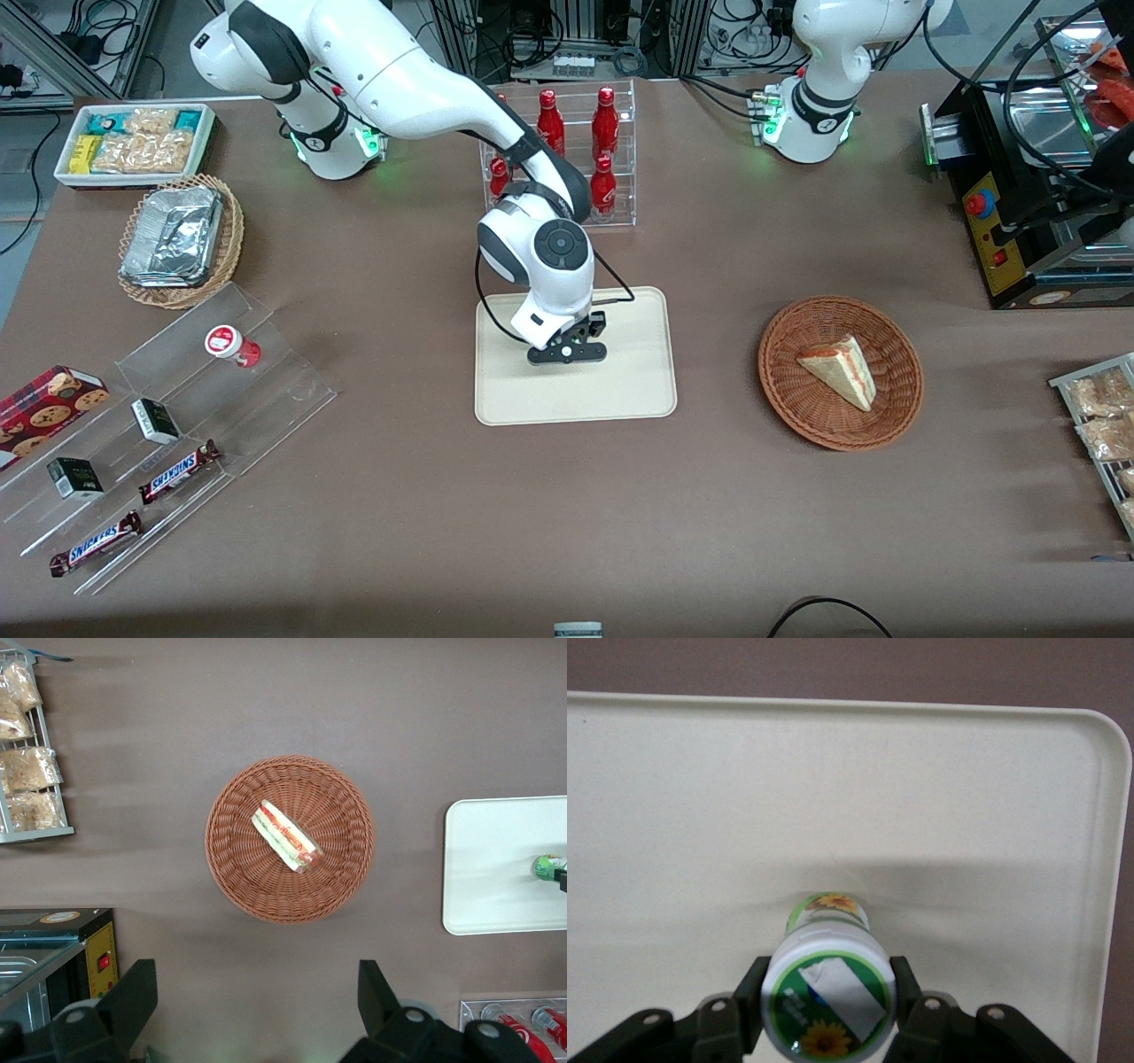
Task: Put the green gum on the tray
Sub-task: 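Lower the held gum container onto the beige tray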
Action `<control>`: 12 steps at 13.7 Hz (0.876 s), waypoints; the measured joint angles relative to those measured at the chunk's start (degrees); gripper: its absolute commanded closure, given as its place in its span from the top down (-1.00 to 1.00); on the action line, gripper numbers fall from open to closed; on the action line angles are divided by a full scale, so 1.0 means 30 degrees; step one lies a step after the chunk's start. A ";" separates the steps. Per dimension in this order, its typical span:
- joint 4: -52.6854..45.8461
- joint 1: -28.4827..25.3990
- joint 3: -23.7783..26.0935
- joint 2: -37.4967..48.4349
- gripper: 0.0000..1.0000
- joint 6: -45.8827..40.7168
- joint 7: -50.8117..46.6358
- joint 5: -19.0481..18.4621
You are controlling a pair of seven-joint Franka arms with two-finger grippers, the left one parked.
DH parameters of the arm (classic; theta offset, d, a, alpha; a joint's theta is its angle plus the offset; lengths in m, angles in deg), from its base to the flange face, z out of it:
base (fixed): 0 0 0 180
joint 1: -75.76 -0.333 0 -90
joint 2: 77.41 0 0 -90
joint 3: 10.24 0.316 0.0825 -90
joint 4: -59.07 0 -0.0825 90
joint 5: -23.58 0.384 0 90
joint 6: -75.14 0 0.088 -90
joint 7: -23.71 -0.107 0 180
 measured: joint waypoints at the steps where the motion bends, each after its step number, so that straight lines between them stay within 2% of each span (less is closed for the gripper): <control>1: -0.0001 -0.0056 0.0000 -0.0113 -0.24 0.0114 -0.0227 -0.0199; 2: -0.0010 -0.0103 0.0001 -0.0210 0.99 0.0234 -0.0355 -0.0351; 12: -0.0513 -0.0136 -0.0168 -0.0200 1.00 0.0459 -0.0433 -0.1549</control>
